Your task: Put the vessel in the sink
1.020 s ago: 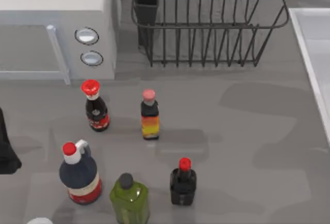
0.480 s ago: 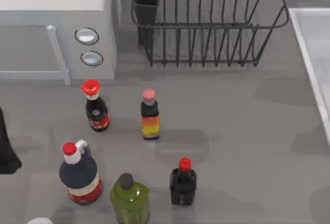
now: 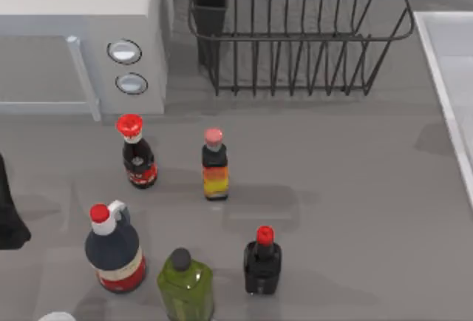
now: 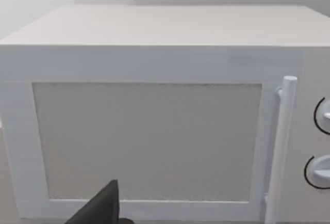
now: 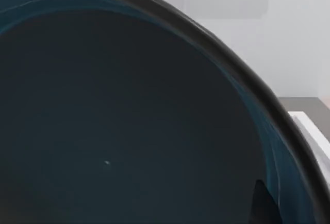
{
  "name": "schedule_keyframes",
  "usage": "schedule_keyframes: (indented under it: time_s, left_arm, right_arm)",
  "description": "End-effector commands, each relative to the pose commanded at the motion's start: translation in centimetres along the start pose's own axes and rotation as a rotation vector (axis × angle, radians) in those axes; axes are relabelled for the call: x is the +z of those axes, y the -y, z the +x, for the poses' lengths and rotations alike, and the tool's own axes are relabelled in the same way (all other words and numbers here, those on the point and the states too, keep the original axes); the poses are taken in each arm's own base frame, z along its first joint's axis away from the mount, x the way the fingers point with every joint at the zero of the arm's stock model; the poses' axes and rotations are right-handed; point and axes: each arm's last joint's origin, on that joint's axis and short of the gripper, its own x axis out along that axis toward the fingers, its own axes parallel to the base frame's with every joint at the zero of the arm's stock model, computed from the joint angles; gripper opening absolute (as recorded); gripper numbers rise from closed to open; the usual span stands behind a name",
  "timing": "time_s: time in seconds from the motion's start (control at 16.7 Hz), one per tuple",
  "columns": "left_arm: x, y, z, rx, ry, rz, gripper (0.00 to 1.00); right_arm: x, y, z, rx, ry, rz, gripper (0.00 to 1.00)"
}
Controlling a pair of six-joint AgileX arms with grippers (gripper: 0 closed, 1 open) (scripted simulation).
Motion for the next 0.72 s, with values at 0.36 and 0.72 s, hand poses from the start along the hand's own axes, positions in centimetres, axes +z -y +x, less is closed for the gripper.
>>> schedule_keyframes:
  time_s: [0.36,0.72]
  left_arm:
    - [0.0,0.0,0.0,0.0,0.0,0.0,1.0]
    - [0.0,0.0,0.0,0.0,0.0,0.0,1.0]
  right_arm:
    - [-0.64,-0.17,-0.23,0.0,-0.003,0.002,0.0]
    - [-0.64,-0.17,-0.23,0.0,-0.003,0.002,0.45]
